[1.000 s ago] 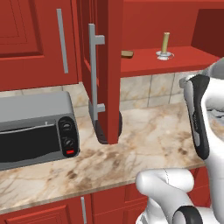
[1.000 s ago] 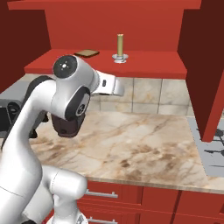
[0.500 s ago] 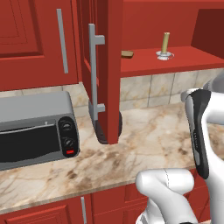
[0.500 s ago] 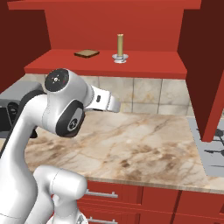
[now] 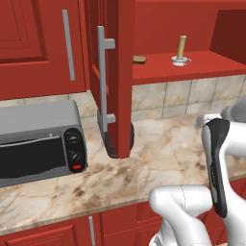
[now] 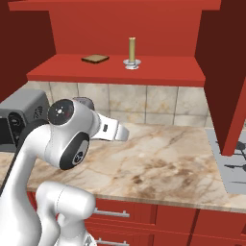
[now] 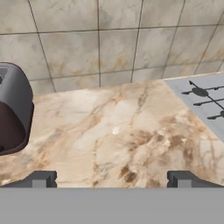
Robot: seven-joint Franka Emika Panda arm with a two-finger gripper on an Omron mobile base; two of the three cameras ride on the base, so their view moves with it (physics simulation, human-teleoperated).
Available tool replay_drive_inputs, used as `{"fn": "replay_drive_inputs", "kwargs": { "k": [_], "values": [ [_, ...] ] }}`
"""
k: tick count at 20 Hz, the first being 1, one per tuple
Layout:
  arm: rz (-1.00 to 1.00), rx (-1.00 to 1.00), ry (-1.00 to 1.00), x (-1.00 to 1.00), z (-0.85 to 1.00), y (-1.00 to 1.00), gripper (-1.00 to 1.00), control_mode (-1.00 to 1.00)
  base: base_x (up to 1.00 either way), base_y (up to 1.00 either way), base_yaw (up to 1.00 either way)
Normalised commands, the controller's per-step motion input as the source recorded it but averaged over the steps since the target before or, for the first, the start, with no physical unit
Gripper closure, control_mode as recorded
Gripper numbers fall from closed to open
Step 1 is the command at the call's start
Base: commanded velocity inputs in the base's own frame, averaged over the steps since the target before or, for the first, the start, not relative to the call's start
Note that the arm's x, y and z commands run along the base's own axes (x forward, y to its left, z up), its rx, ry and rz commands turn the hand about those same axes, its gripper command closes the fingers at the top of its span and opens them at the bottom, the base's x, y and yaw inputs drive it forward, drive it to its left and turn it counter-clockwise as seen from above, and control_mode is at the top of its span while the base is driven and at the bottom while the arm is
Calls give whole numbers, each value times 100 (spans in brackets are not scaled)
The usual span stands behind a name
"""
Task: Pick the candle and candle from the dining table and place them in the open cabinet. Close the cabinet after placing the objects.
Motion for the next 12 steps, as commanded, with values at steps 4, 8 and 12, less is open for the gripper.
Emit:
{"fn": "replay_drive_inputs", "kwargs": {
  "k": [4, 8, 12],
  "values": [
    [0, 0, 1, -2, -12, 2, -100, -100, 0, 0, 0],
    [0, 0, 0, 0, 0, 0, -100, -100, 0, 0, 0],
    [0, 0, 0, 0, 0, 0, -100, -100, 0, 0, 0]
  ]
}}
